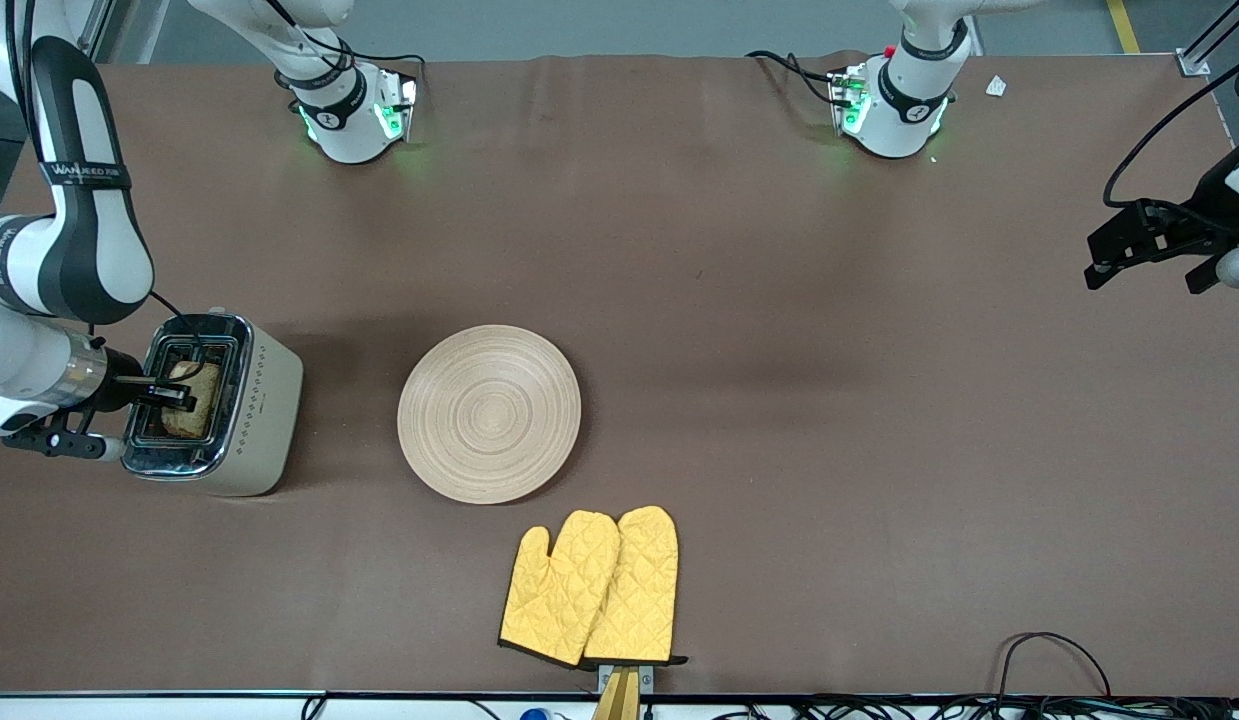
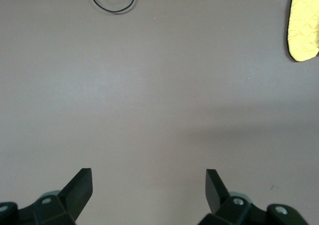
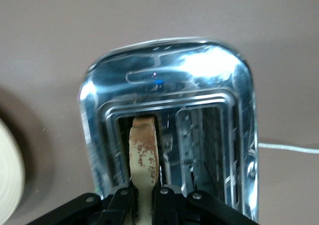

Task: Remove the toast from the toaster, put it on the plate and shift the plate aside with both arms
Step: 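Grasp the bread slice and lift it out of the toaster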

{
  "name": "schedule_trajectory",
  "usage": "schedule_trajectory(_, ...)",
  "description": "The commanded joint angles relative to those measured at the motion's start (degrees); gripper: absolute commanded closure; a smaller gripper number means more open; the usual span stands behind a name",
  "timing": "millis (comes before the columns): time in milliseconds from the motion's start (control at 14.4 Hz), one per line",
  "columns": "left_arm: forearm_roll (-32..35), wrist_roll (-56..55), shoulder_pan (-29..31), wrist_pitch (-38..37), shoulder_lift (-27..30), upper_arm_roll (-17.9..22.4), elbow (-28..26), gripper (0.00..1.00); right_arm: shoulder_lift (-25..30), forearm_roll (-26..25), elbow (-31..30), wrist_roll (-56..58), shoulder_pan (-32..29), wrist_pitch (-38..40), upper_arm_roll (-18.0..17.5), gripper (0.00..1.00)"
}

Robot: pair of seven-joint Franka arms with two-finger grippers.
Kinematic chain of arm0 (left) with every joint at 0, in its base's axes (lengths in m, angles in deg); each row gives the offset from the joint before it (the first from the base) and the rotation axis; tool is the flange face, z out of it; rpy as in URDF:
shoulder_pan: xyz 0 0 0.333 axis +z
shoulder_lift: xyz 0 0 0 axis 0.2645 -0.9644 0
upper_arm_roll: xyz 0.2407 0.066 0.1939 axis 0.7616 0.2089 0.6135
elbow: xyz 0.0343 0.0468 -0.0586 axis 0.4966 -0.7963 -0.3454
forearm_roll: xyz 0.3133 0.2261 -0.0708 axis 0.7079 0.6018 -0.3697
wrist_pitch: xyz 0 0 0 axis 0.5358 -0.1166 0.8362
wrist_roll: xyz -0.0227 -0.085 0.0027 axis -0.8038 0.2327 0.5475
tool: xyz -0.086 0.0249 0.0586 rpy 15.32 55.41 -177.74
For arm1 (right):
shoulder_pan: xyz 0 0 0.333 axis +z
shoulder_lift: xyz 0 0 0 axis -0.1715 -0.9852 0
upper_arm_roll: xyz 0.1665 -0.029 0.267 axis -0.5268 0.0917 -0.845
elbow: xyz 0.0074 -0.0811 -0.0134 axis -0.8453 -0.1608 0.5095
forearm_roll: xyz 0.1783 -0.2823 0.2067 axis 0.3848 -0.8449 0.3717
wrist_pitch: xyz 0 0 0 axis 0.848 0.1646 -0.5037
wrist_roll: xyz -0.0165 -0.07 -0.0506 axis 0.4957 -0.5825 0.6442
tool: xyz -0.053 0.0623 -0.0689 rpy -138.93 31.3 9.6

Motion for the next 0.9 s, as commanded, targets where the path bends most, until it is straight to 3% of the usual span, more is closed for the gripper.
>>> schedule_trajectory(0,0.94,-0.41,0.02,-0.40,0.17,-0.13,0.08,0.00,2.09,-0.83,8.81,-4.72,4.85,12.74,-0.04,1.00)
schedule_trajectory(139,0.94,-0.41,0.02,-0.40,0.17,-0.13,0.08,0.00,2.09,-0.91,12.78,-12.61,10.11,17.68,0.04,1.00)
schedule_trajectory(277,0.94,-0.41,0.02,-0.40,0.17,-0.13,0.08,0.00,2.18,-0.83,12.45,-20.79,15.47,17.53,0.04,1.00)
schedule_trajectory(486,0.94,-0.32,0.02,-0.49,0.17,-0.13,-0.01,0.00,1.39,0.83,11.04,-22.68,19.71,16.13,-0.22,1.00)
schedule_trajectory(832,1.02,0.38,0.02,-0.49,0.08,-0.13,-0.01,0.00,-0.80,11.46,0.07,-22.68,27.34,-5.10,-0.66,1.00)
